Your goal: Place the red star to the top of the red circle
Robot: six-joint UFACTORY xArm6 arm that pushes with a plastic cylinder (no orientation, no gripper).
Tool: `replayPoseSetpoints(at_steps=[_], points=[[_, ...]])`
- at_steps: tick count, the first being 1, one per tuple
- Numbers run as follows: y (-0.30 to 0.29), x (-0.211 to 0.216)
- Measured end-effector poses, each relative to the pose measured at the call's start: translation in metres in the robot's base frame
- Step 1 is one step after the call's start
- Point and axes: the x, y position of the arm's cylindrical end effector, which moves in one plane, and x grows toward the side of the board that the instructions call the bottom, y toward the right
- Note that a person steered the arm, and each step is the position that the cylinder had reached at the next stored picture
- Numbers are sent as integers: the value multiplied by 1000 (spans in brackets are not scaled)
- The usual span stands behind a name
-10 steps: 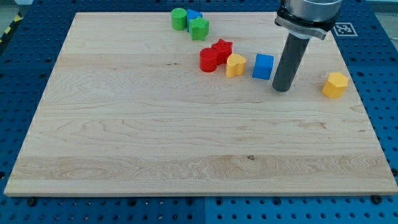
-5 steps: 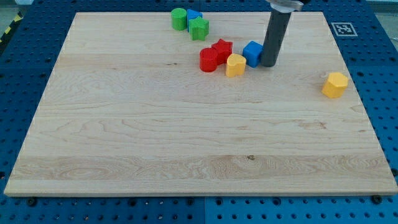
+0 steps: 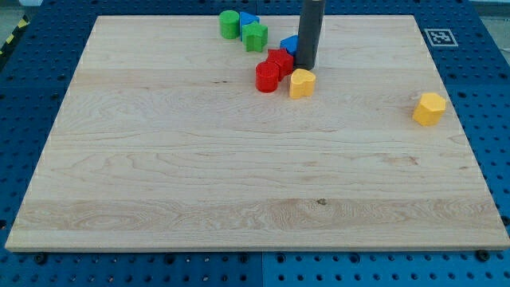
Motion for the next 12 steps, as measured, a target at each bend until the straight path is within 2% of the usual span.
replayPoseSetpoints(at_steps=[3,4,5,6,7,8,10,12], points=[[-31,-1],[-38,6],[-59,32],[-71,32],[-71,14],[-56,8],[9,8],[14,-13]])
